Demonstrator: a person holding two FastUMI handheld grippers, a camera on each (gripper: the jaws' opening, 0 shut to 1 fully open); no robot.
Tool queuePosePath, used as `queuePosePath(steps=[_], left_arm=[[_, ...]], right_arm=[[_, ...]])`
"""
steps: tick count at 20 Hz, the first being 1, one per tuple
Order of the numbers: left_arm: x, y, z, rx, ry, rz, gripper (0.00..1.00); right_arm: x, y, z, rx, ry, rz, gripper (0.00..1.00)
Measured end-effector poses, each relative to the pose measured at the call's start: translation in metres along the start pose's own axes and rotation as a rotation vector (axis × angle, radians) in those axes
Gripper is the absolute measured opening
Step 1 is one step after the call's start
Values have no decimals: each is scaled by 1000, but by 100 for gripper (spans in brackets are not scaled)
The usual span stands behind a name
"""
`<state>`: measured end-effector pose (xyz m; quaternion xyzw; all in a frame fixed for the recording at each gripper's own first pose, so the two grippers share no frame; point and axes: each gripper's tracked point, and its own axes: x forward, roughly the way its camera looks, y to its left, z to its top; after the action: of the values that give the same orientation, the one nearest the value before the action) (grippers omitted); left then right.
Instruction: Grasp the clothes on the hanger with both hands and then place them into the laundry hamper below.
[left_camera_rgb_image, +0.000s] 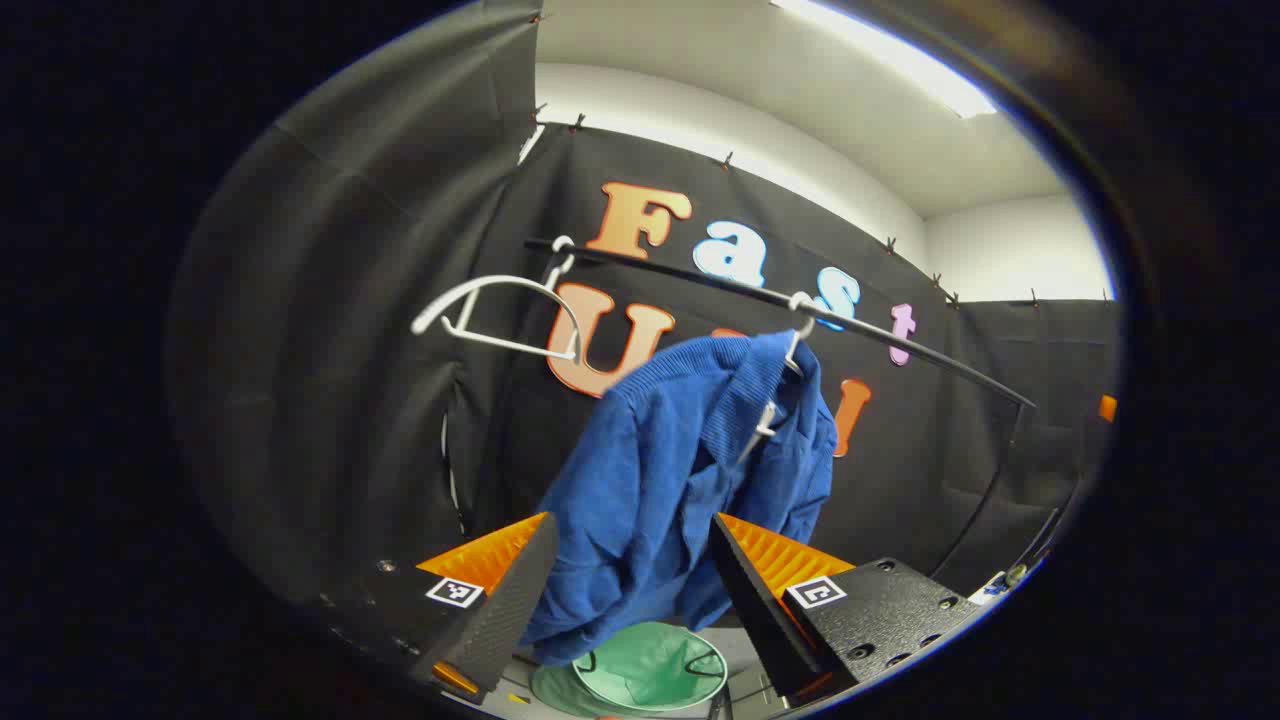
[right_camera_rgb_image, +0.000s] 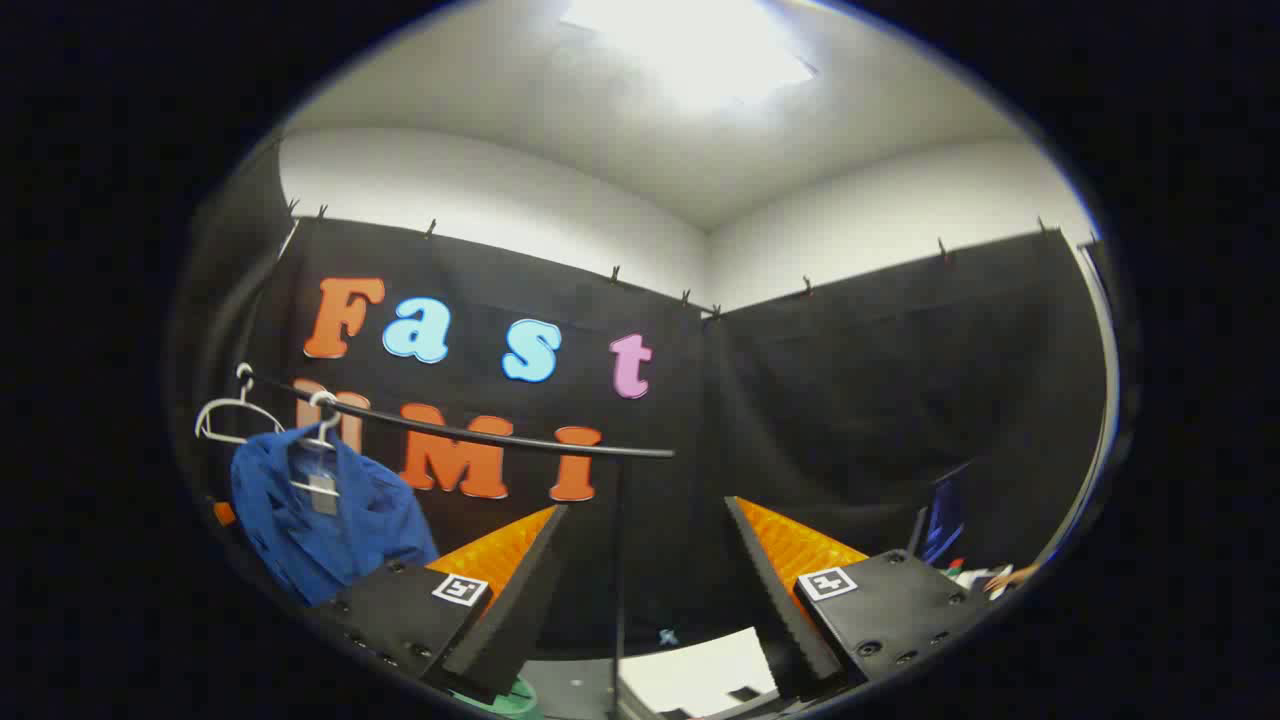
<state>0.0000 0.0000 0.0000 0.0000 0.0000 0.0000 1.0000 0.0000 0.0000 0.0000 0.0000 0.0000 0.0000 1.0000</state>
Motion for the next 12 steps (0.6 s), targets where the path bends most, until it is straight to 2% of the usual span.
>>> queuePosePath(steps=[1,2,4,5,6,7,9,11,12], left_arm=[[-5,9,11,13,-22,21,92],[-13,17,21,30,-43,44,95],[-21,27,37,66,-78,89,95],[-24,27,42,78,-91,106,95],[-26,28,44,86,-101,121,95],[-27,27,47,95,-112,135,92],[-28,23,55,119,-141,173,95],[-25,11,62,136,-176,202,92],[-22,4,63,137,-188,210,95]], right_arm=[[1,17,-5,-34,-14,24,94],[15,49,-9,-7,-16,88,94],[33,110,-31,135,47,235,96],[46,124,-48,180,91,268,96],[61,132,-64,193,115,283,98],[74,137,-73,198,127,303,94],[90,151,-87,234,139,353,98],[113,142,-105,237,161,348,98],[124,134,-117,232,180,337,98]])
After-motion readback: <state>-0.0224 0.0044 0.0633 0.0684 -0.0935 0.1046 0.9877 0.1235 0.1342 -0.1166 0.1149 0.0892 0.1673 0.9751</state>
